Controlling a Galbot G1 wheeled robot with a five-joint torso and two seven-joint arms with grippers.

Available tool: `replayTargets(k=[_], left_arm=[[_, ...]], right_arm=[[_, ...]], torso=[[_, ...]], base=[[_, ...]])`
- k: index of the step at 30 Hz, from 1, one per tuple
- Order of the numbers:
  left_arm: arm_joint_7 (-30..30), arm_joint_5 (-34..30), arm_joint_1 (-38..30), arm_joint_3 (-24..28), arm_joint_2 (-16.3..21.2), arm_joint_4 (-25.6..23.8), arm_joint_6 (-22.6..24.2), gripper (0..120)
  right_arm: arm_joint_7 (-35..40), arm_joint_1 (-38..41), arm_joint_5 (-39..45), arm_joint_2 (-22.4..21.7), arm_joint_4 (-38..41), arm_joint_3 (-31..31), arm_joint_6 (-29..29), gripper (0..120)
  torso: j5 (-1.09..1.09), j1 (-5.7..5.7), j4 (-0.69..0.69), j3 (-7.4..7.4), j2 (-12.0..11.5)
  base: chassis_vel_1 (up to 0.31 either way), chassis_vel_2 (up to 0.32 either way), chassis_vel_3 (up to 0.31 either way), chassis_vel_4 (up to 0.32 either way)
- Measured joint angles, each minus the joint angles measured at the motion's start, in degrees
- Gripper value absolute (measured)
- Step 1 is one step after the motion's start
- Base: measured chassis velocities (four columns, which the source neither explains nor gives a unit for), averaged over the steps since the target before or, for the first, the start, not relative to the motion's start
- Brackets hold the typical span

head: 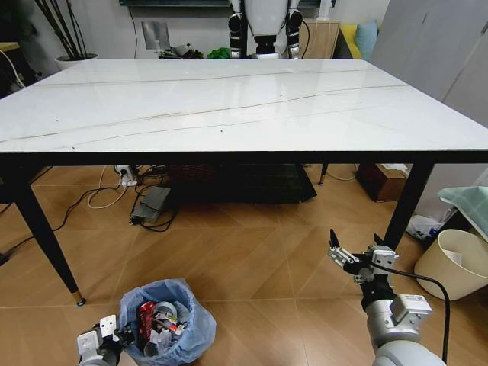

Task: Pick up the trash bin and place the trash from the table into it.

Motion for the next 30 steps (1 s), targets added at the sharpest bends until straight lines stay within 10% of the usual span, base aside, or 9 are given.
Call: replayTargets(k=[23, 30], left_arm=[[3.88, 9.65, 6.42, -3.19, 1.38, -8.15, -8.81, 91], [4.57, 18.22, 8.22, -4.2, 1.53, -12.67, -12.9, 100]], right_arm=[[0.04, 0.46, 1.22, -0.14, 0.33, 0.79, -0.3, 100], [0.16, 0.71, 1.92, 0.22, 0.63, 1.4, -0.51, 100]], torso=[[0.01, 0.0, 0.0, 0.0, 0.0], [-0.01, 0.0, 0.0, 0.0, -0.01]], base=[[0.0, 0.0, 0.0, 0.0], [0.0, 0.0, 0.0, 0.0]])
